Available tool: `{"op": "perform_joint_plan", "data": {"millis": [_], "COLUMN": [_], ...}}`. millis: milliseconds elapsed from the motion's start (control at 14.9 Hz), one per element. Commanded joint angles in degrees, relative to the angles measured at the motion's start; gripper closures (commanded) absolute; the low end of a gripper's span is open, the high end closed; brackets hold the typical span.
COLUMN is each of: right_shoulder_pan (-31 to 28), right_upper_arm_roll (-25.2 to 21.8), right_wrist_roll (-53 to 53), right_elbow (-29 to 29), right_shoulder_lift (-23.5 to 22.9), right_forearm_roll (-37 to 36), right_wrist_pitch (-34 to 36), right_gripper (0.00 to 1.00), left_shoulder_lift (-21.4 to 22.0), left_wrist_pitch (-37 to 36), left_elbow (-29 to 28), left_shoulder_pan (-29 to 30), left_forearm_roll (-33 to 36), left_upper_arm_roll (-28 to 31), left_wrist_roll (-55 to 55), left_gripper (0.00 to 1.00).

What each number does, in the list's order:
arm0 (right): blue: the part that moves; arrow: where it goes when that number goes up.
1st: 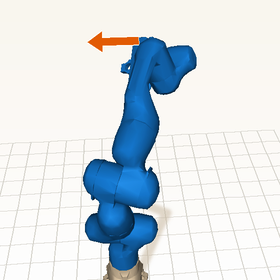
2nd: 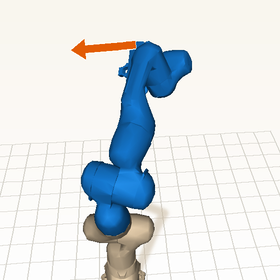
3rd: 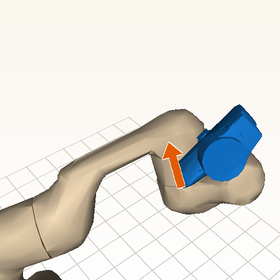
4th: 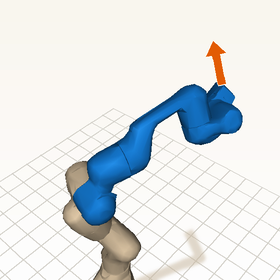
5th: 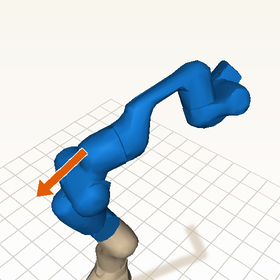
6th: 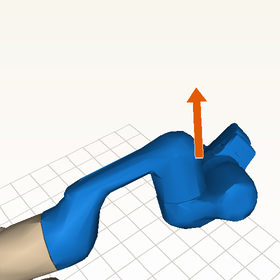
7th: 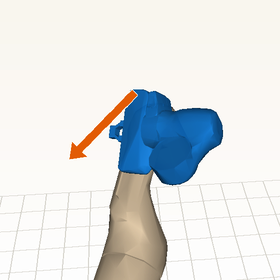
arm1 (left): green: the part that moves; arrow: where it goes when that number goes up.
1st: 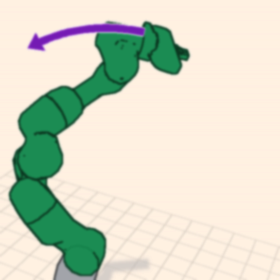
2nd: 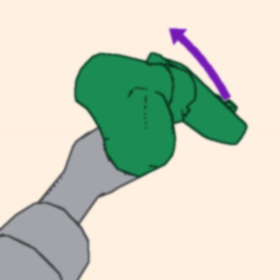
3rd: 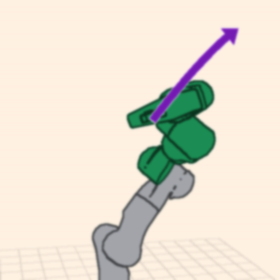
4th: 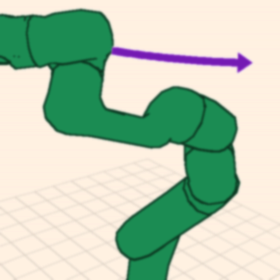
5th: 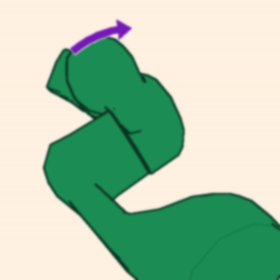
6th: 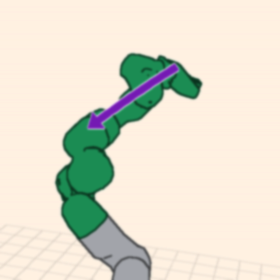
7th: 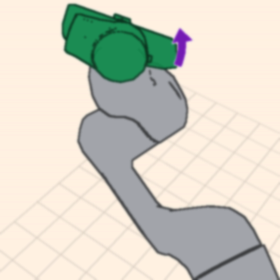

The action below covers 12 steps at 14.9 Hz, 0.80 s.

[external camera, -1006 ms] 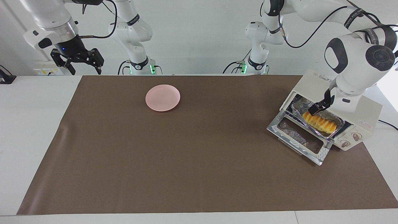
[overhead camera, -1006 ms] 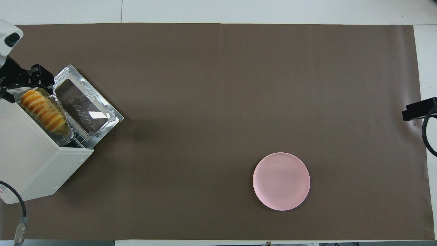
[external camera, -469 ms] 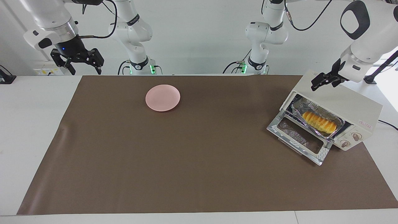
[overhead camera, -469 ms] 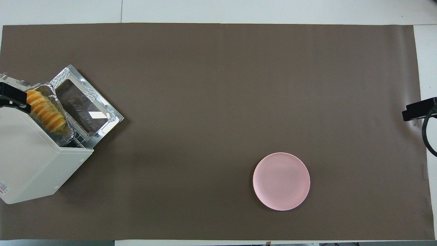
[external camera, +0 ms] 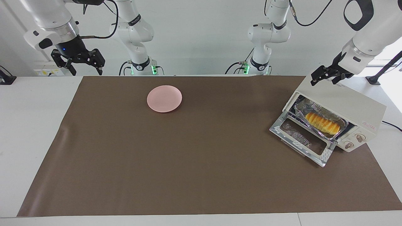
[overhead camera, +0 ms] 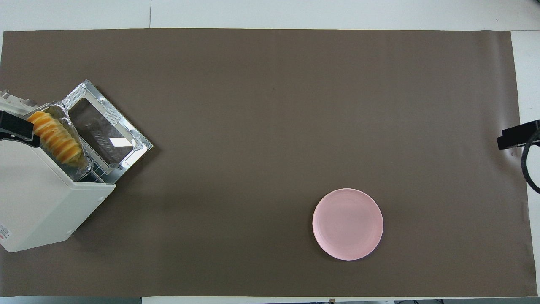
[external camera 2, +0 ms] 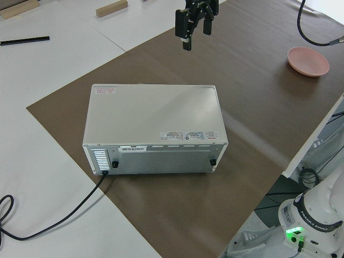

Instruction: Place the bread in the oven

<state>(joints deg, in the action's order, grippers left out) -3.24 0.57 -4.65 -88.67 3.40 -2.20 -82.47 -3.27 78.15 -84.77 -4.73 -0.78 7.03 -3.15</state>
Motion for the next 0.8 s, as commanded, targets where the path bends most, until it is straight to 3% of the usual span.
{"op": "perform_joint_plan", "data": {"millis": [0, 737], "right_shoulder_pan": [-1.0, -1.3], "right_upper_arm_roll": [0.8, 0.7], "right_wrist_roll": [-1.2, -1.0], "right_elbow": [-1.3, -1.2], "right_shoulder_lift": [1.3, 1.3], "right_forearm_roll": [-0.2, -0.2], "right_wrist_pitch": [0.7, 1.0], "right_gripper": [0.0, 0.0], "left_shoulder_lift": [2.8, 3.3], "left_wrist_pitch": [0.9, 2.3], "left_elbow": [-3.2, -4.0], "left_shoulder_pan": [2.0, 3.8], "left_forearm_roll": [3.9, 4.1], "left_upper_arm_roll": [-3.6, -7.3], "left_wrist_roll": [-2.9, -2.8], "left_gripper": [0.0, 0.0]}}
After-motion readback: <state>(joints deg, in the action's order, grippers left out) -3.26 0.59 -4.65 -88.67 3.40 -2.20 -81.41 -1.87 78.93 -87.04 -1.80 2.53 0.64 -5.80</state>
